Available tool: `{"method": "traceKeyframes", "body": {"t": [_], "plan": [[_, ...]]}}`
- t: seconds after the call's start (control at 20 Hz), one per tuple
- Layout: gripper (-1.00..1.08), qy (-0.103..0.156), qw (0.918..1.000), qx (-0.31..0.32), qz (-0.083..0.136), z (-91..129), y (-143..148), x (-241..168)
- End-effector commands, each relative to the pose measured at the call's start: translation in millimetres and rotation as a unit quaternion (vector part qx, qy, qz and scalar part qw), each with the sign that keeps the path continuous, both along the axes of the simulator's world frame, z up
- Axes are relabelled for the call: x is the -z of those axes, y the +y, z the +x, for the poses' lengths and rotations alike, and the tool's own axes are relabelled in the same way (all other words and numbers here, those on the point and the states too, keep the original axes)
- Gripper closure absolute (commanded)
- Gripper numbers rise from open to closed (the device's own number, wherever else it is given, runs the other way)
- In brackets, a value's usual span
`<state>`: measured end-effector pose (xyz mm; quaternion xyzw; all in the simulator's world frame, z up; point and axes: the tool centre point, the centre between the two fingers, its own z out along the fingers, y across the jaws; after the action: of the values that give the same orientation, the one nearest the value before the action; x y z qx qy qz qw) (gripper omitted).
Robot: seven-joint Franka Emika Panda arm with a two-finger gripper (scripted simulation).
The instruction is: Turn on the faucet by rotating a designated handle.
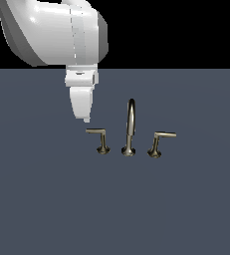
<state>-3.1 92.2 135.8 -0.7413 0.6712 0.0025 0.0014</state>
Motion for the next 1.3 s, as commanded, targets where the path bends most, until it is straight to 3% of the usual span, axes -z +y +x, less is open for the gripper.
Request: {"method": "traceKeyframes", "body": {"t": [0.0,0.6,1.05,1.25], "plan": [[1.08,0.0,0.9997,0.025,-0.002,10.0,-4.4,11.7],[1.08,-0.001,0.9951,0.099,-0.004,38.1,-20.4,44.6],[1.08,-0.001,0.9949,0.101,-0.003,39.0,-21.1,44.9],[1.08,-0.001,0.9949,0.101,-0.003,26.2,-12.5,44.9]]}}
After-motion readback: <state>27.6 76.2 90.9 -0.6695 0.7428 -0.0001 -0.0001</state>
